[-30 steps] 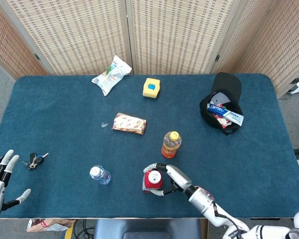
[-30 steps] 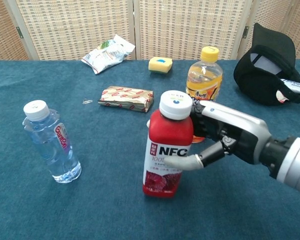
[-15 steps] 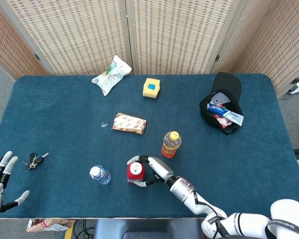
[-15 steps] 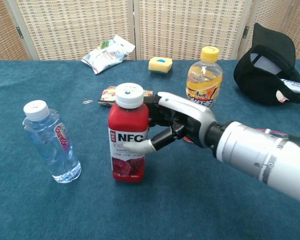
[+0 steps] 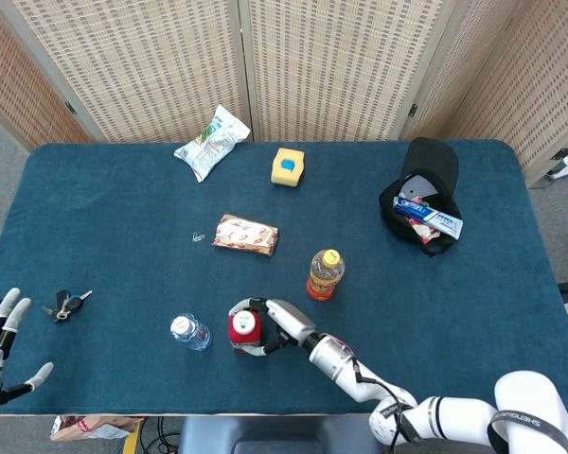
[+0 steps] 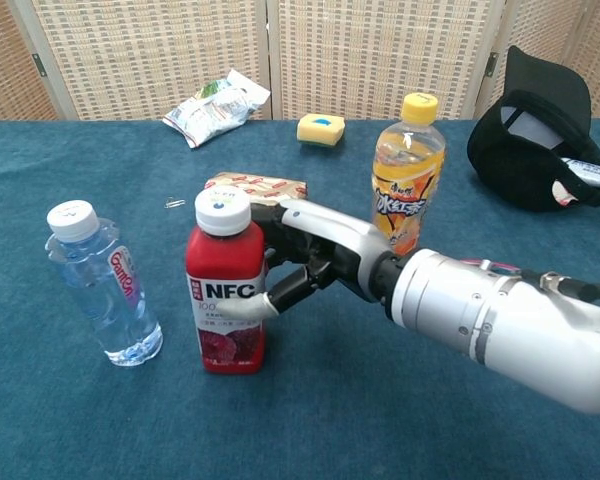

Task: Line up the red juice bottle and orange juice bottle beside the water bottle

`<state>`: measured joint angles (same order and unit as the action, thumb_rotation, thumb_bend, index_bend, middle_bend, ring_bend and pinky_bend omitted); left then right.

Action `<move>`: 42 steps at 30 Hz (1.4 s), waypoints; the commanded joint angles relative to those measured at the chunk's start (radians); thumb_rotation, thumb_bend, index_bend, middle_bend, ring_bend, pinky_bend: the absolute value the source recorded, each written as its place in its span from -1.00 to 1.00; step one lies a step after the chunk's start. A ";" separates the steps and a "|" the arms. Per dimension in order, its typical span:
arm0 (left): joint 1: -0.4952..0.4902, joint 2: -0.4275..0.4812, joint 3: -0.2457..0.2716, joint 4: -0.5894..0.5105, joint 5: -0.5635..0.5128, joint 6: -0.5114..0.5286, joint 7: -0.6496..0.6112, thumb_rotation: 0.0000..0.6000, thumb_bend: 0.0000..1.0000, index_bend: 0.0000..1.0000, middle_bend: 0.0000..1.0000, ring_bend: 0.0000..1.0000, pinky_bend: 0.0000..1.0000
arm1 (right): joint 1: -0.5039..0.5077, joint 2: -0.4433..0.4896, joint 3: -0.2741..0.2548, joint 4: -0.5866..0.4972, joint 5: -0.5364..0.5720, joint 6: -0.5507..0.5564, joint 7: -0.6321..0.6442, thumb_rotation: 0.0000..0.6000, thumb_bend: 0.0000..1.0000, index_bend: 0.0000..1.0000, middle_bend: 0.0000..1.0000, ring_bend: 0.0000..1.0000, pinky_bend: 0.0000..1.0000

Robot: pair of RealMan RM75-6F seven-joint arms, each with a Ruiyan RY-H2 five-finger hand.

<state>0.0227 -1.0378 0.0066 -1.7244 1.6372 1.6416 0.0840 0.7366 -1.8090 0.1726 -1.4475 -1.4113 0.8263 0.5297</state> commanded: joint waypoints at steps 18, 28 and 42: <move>-0.012 -0.010 -0.004 -0.016 0.012 -0.013 0.025 1.00 -0.68 -1.00 -1.00 -1.00 -0.68 | -0.089 0.296 -0.127 -0.233 -0.211 0.219 0.033 1.00 -0.38 -0.78 -0.85 -0.96 -0.85; -0.016 -0.005 -0.006 -0.026 0.009 -0.020 0.037 1.00 -0.67 -1.00 -1.00 -1.00 -0.68 | -0.157 0.523 -0.162 -0.391 -0.352 0.425 0.029 1.00 -0.41 -0.78 -0.78 -0.96 -0.85; -0.016 -0.010 0.000 -0.033 0.018 -0.022 0.047 1.00 -0.67 -1.00 -1.00 -1.00 -0.68 | -0.191 0.627 -0.093 -0.379 -0.141 0.406 -0.009 1.00 -0.71 -0.78 -0.78 -0.96 -0.85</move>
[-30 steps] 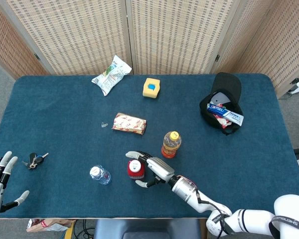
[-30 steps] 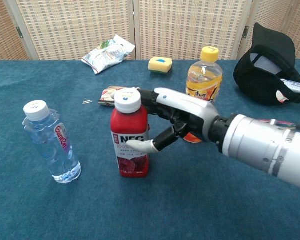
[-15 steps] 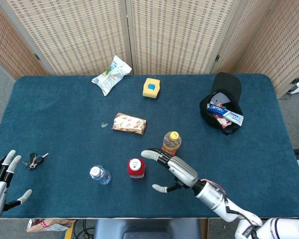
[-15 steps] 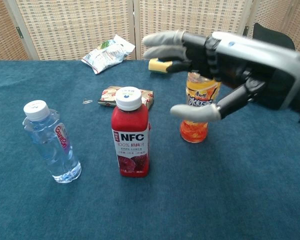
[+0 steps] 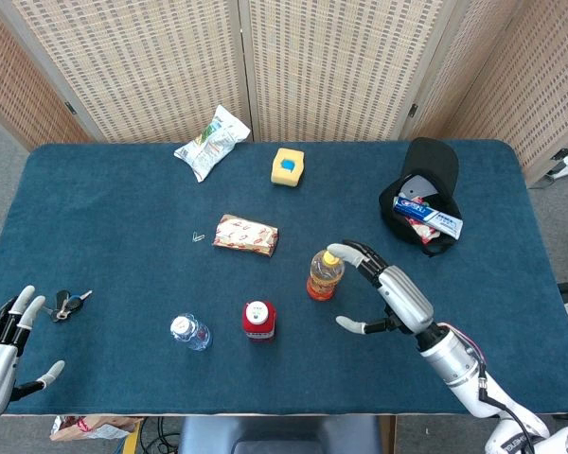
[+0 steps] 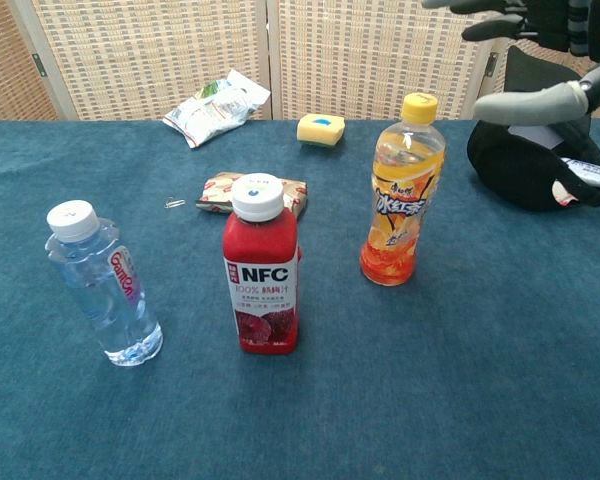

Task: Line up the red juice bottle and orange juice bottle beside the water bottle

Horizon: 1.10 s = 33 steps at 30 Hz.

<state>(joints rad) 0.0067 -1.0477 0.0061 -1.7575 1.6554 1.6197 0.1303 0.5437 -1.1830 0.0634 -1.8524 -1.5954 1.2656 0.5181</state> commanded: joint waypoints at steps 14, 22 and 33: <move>0.002 0.004 0.003 -0.001 -0.004 -0.002 -0.007 1.00 -0.67 -1.00 -1.00 -1.00 -0.68 | 0.022 -0.086 0.060 0.185 0.186 -0.155 0.083 1.00 -1.00 -0.89 -0.88 -0.96 -0.85; -0.003 0.007 0.009 -0.005 0.004 -0.013 -0.024 1.00 -0.68 -1.00 -1.00 -1.00 -0.68 | 0.021 -0.161 0.041 0.255 0.188 -0.203 0.116 1.00 -1.00 -0.89 -0.88 -0.96 -0.85; -0.001 0.011 0.011 -0.010 0.002 -0.012 -0.019 1.00 -0.68 -1.00 -1.00 -1.00 -0.68 | 0.059 -0.287 0.075 0.360 0.211 -0.265 0.145 1.00 -0.95 -0.89 -0.85 -0.96 -0.85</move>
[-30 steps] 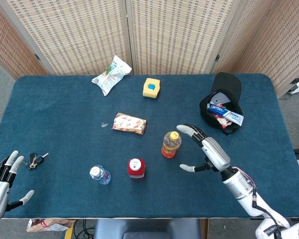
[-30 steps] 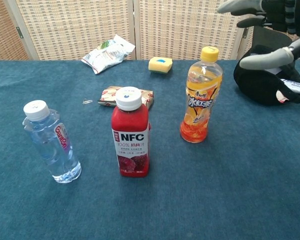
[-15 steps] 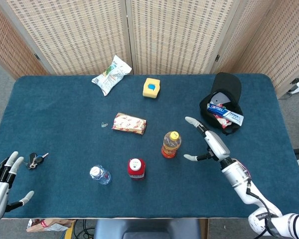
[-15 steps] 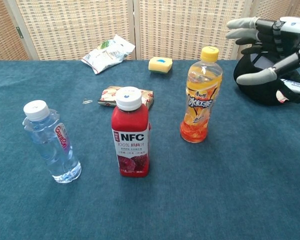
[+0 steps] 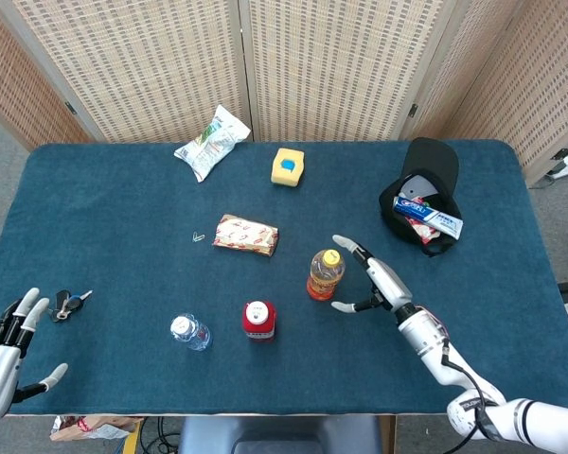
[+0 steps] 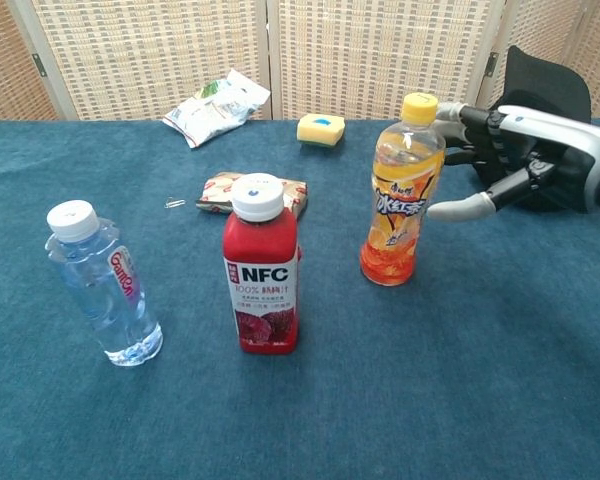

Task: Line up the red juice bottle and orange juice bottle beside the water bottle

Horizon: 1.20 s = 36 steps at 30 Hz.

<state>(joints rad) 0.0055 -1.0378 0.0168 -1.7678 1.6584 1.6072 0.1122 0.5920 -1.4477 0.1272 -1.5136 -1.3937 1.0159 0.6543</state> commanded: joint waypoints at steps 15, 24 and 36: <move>0.000 0.003 -0.002 0.006 -0.010 -0.002 -0.015 1.00 -0.67 -1.00 -1.00 -1.00 -0.68 | 0.051 -0.111 0.036 0.124 0.003 -0.069 0.071 1.00 -0.45 -0.60 -0.62 -0.80 -0.72; 0.003 0.004 -0.002 0.015 -0.016 0.000 -0.027 1.00 -0.68 -1.00 -1.00 -1.00 -0.68 | 0.044 -0.123 0.037 0.124 -0.004 -0.054 0.071 1.00 -0.12 -0.12 -0.31 -0.50 -0.53; -0.001 -0.003 0.000 0.015 -0.007 -0.004 -0.025 1.00 -0.67 -1.00 -1.00 -1.00 -0.68 | -0.007 -0.002 -0.050 -0.026 -0.129 0.010 0.123 1.00 -0.11 -0.07 -0.26 -0.46 -0.50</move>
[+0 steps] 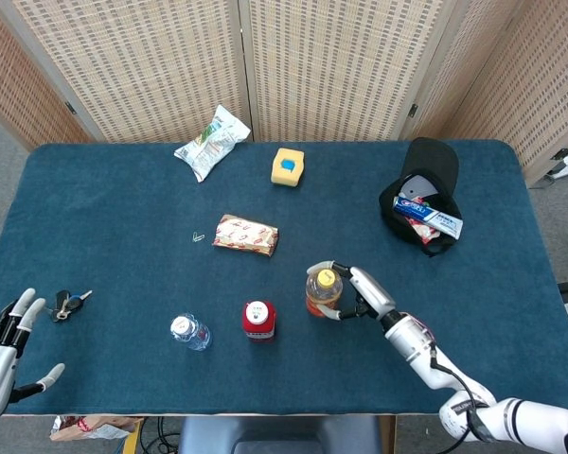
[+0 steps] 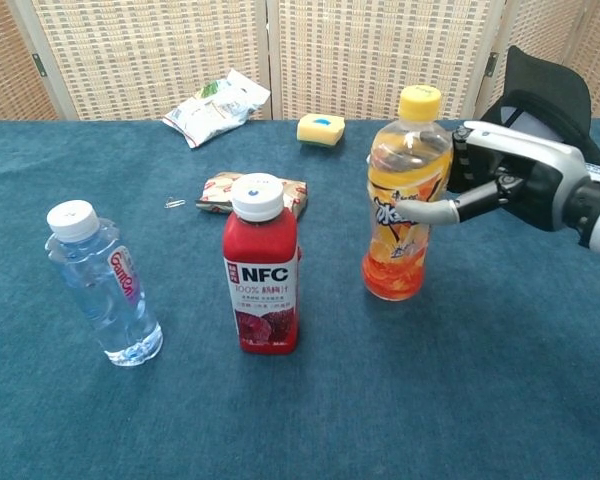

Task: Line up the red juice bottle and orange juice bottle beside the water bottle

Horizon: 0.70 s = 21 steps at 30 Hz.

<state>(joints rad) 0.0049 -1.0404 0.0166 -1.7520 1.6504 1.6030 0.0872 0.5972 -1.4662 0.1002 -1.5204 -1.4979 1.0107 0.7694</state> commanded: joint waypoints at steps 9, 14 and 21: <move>0.001 -0.002 0.004 -0.001 0.007 0.001 -0.001 1.00 -0.68 -1.00 -1.00 -1.00 -0.68 | -0.029 0.010 -0.067 -0.016 -0.069 0.044 0.017 1.00 -0.11 -0.07 -0.26 -0.46 -0.50; 0.004 0.000 0.005 0.001 0.005 0.006 -0.004 1.00 -0.68 -1.00 -1.00 -1.00 -0.68 | -0.027 0.000 -0.078 0.003 -0.075 0.040 0.029 1.00 -0.11 -0.07 -0.28 -0.47 -0.50; 0.004 -0.001 0.006 0.003 0.005 0.004 -0.006 1.00 -0.68 -1.00 -1.00 -1.00 -0.68 | -0.024 -0.015 -0.084 0.015 -0.076 0.040 0.020 1.00 -0.15 -0.08 -0.39 -0.49 -0.50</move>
<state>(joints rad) 0.0092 -1.0415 0.0226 -1.7490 1.6555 1.6069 0.0814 0.5729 -1.4806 0.0166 -1.5052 -1.5734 1.0504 0.7895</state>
